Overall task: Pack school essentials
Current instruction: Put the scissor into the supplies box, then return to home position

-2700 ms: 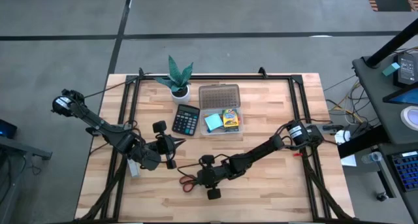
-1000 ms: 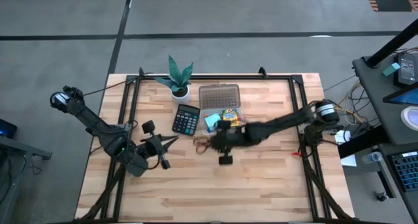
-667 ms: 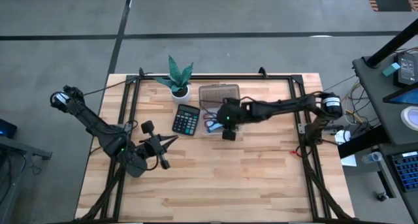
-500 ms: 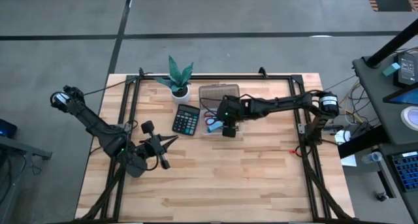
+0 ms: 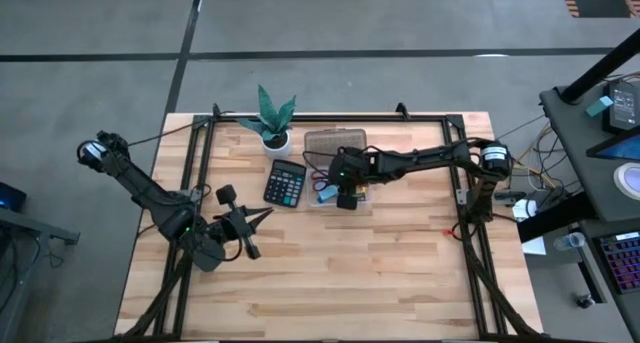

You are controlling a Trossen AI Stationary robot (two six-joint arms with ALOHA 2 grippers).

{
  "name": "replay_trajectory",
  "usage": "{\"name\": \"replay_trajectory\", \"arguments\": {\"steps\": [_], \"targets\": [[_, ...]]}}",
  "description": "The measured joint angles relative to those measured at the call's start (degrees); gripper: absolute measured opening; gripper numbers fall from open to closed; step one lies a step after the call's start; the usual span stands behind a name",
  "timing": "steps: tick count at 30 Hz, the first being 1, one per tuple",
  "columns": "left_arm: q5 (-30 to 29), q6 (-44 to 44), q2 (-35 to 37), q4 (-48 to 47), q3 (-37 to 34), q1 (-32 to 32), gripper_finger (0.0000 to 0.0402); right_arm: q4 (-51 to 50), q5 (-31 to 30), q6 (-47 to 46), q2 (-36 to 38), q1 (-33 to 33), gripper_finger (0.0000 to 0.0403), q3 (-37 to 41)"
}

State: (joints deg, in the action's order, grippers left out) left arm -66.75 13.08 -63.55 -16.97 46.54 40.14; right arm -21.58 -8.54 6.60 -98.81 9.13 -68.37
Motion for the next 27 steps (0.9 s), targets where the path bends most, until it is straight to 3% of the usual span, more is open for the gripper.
{"name": "replay_trajectory", "arguments": {"steps": [12,22,27], "targets": [[0.01,-0.04,0.00,0.00,-0.02,0.00,0.0000,0.51,-0.05,-0.53,0.22,0.03,0.0194,-2.39],[0.17,-0.50,0.00,-0.06,-0.15,0.00,0.0000,0.61,-0.59,-2.13,5.38,-4.48,0.0177,-1.63],[0.31,-0.50,0.00,-0.05,-0.48,0.04,0.0000,8.85,-0.88,-2.02,9.59,-10.06,0.0162,3.24]]}}
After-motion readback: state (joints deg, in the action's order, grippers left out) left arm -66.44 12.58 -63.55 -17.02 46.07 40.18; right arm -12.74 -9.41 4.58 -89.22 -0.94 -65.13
